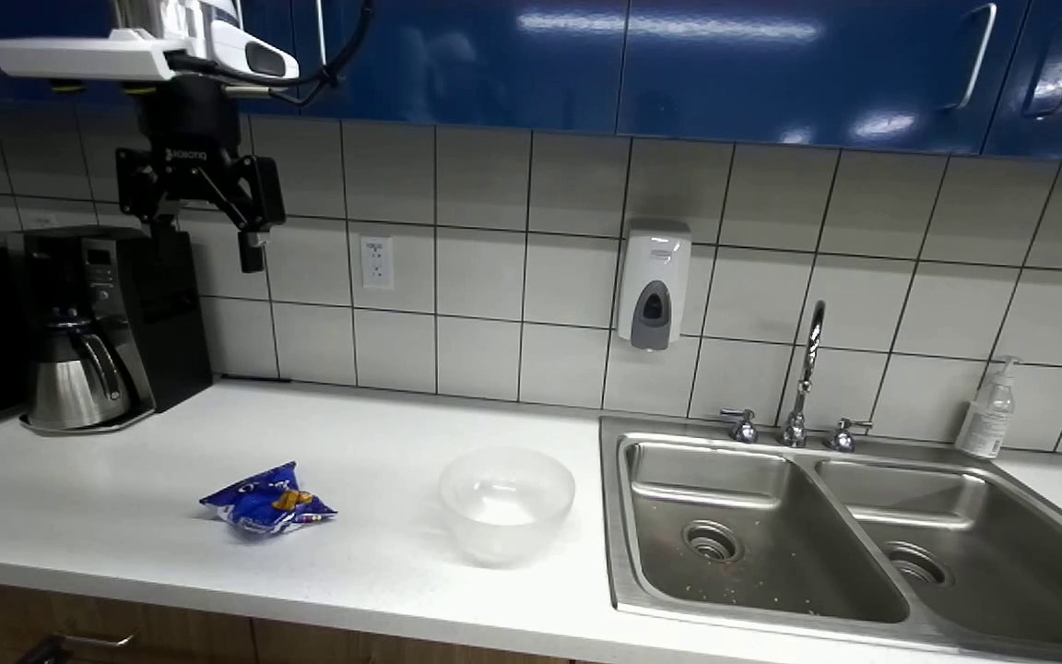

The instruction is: Put the dorito packet into the clear bowl

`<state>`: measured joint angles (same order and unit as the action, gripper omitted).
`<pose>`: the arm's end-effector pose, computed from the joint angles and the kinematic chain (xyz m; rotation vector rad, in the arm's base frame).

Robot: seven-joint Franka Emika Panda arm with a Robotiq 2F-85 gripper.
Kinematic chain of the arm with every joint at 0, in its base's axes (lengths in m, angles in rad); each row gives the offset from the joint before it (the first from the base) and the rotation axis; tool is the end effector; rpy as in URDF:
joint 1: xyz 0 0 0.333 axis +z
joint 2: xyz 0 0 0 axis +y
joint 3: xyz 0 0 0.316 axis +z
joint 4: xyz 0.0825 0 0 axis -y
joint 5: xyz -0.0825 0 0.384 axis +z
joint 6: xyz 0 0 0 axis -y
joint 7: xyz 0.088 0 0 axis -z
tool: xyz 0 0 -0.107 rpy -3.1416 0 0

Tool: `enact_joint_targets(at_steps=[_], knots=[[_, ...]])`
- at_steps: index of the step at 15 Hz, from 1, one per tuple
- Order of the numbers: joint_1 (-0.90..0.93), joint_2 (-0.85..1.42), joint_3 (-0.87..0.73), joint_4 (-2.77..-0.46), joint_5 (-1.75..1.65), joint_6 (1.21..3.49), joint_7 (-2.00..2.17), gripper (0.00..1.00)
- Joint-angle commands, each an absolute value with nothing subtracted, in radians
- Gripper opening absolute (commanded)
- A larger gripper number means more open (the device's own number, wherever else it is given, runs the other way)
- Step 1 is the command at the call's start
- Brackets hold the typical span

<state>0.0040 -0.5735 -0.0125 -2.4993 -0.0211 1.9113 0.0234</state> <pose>0.3730 -0.0049 0.4788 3.1281 -0.0354 -0.0225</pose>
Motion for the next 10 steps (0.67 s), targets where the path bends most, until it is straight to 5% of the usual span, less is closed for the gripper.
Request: enact_joint_targets(at_steps=[1,10], knots=[[-0.002,-0.573,-0.008,-2.497,-0.018,1.909,0.021,1.00],[0.007,-0.544,-0.007,-2.508,-0.024,1.942,-0.003,1.00]])
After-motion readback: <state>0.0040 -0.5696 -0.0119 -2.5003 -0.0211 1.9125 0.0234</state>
